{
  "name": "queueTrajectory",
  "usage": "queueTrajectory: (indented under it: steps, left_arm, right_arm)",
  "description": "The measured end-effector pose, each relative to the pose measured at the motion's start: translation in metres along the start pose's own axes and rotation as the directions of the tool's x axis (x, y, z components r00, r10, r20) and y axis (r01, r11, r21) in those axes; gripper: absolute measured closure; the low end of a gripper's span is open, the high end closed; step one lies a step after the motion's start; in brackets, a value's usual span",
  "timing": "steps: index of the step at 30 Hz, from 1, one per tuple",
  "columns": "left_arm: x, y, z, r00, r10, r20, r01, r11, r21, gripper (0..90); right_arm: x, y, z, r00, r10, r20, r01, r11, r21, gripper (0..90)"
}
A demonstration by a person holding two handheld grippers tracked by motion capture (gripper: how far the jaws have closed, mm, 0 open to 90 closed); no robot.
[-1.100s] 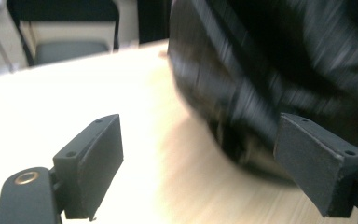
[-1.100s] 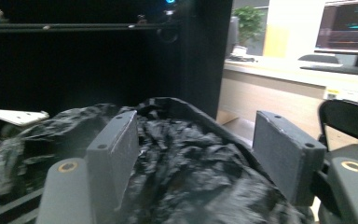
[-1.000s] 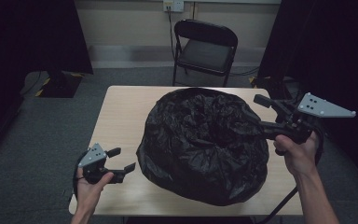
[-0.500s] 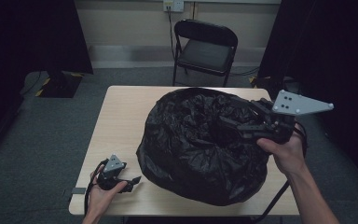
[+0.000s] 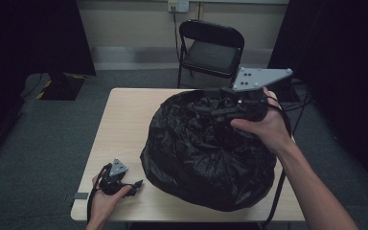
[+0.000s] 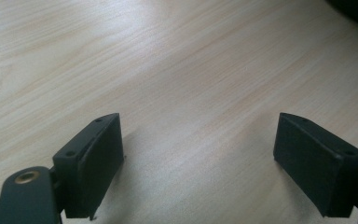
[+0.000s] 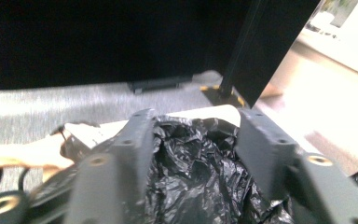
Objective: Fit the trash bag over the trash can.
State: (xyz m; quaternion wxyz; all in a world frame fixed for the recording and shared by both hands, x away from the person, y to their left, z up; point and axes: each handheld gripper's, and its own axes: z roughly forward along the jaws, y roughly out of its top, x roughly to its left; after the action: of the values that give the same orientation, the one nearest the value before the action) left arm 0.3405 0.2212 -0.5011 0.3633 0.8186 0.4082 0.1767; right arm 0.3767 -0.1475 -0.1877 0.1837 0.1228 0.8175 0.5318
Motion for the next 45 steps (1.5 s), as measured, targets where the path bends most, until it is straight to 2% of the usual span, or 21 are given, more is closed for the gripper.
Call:
queueTrajectory:
  steps: [1, 3, 8, 10, 11, 14, 16, 19, 21, 25, 27, 31, 33, 36, 37, 39, 40, 41, 43, 44, 45]
  left_arm:
    - [0.000, 0.000, 0.000, 1.0000, 0.000, 0.000, 0.000, 1.0000, 0.000, 15.4]
    - [0.000, 0.000, 0.000, 1.0000, -0.002, -0.001, 0.002, 1.0000, 0.001, 15.4]
    - [0.002, 0.000, 0.000, 0.9999, -0.012, -0.008, 0.012, 0.9999, -0.001, 15.4]
    - [0.003, 0.000, 0.000, 0.9995, -0.022, -0.020, 0.022, 0.9998, -0.001, 15.4]
    - [0.003, 0.000, 0.000, 0.9994, -0.026, -0.023, 0.026, 0.9997, -0.001, 15.4]
    - [0.003, 0.000, 0.000, 0.9995, -0.023, -0.022, 0.023, 0.9997, -0.001, 15.4]
    - [0.003, 0.000, 0.000, 0.9995, -0.022, -0.022, 0.022, 0.9998, 0.000, 15.4]
    - [0.003, 0.000, 0.000, 0.9995, -0.022, -0.022, 0.022, 0.9998, -0.001, 15.4]
    - [0.004, 0.000, 0.000, 0.9995, -0.021, -0.023, 0.021, 0.9998, -0.001, 15.4]
    - [0.004, 0.000, 0.000, 0.9995, -0.022, -0.022, 0.022, 0.9998, -0.001, 15.4]
    - [0.004, 0.000, 0.000, 0.9995, -0.022, -0.021, 0.022, 0.9998, -0.001, 15.4]
    - [0.004, 0.000, 0.000, 0.9995, -0.021, -0.022, 0.021, 0.9998, -0.001, 15.4]
    - [0.004, 0.000, 0.000, 0.9995, -0.022, -0.021, 0.022, 0.9998, -0.001, 15.4]
    - [0.004, 0.000, 0.000, 0.9995, -0.022, -0.022, 0.022, 0.9998, -0.001, 15.4]
    - [0.004, 0.000, 0.000, 0.9995, -0.021, -0.022, 0.021, 0.9998, -0.001, 15.4]
    - [0.004, 0.000, 0.000, 0.9995, -0.021, -0.022, 0.021, 0.9998, -0.001, 15.4]
    - [0.004, 0.000, 0.000, 0.9995, -0.021, -0.022, 0.021, 0.9998, -0.001, 15.4]
    - [0.004, 0.000, 0.000, 0.9995, -0.022, -0.021, 0.022, 0.9998, -0.001, 15.4]
    - [0.004, 0.000, 0.000, 0.9995, -0.022, -0.022, 0.022, 0.9998, -0.001, 15.4]
    - [0.004, 0.000, 0.000, 0.9995, -0.021, -0.022, 0.021, 0.9998, -0.001, 15.4]
    - [0.004, 0.000, 0.000, 0.9995, -0.021, -0.022, 0.021, 0.9998, -0.001, 15.4]
  right_arm:
    - [-0.002, 0.000, 0.006, 1.0000, -0.004, -0.003, 0.004, 1.000, 0.022, 54.5]
    - [-0.006, -0.003, 0.015, 0.9999, -0.008, -0.010, 0.008, 0.998, 0.055, 55.7]
    - [-0.015, -0.019, 0.035, 0.9985, 0.024, -0.050, -0.015, 0.986, 0.164, 51.4]
    - [-0.014, -0.026, 0.045, 0.9976, 0.006, -0.069, 0.009, 0.975, 0.222, 51.5]
    - [-0.014, -0.029, 0.050, 0.9971, 0.000, -0.076, 0.019, 0.965, 0.260, 51.9]
    - [-0.015, -0.039, 0.063, 0.9957, 0.022, -0.090, 0.010, 0.940, 0.340, 47.8]
    - [-0.016, -0.042, 0.068, 0.9963, 0.033, -0.080, -0.002, 0.933, 0.359, 46.3]
    - [-0.018, -0.048, 0.077, 0.9932, 0.056, -0.102, -0.011, 0.918, 0.396, 46.3]
    - [-0.018, -0.053, 0.086, 0.9908, 0.094, -0.098, -0.042, 0.898, 0.437, 43.4]
    - [-0.011, -0.064, 0.103, 0.9914, 0.077, -0.106, -0.014, 0.867, 0.498, 41.6]
    - [-0.008, -0.070, 0.109, 0.9923, 0.063, -0.107, 0.004, 0.846, 0.533, 41.1]
    - [-0.005, -0.084, 0.115, 0.9921, 0.055, -0.113, 0.026, 0.787, 0.617, 39.5]
    - [-0.003, -0.087, 0.116, 0.9904, 0.051, -0.128, 0.044, 0.766, 0.642, 37.5]
    - [0.000, -0.091, 0.118, 0.9874, 0.055, -0.148, 0.058, 0.746, 0.664, 37.3]
    - [0.000, -0.092, 0.119, 0.9856, 0.054, -0.160, 0.067, 0.744, 0.665, 37.1]
    - [0.001, -0.093, 0.119, 0.9832, 0.074, -0.167, 0.061, 0.730, 0.680, 35.4]
    - [0.002, -0.093, 0.119, 0.9848, 0.081, -0.153, 0.049, 0.718, 0.694, 35.2]
    - [0.001, -0.093, 0.119, 0.9837, 0.073, -0.164, 0.060, 0.724, 0.687, 35.2]
    - [0.001, -0.089, 0.117, 0.9829, 0.091, -0.160, 0.044, 0.732, 0.680, 35.2]
    - [0.001, -0.086, 0.115, 0.9825, 0.092, -0.162, 0.040, 0.745, 0.666, 35.1]
    - [0.000, -0.083, 0.114, 0.9810, 0.092, -0.171, 0.040, 0.764, 0.644, 34.9]
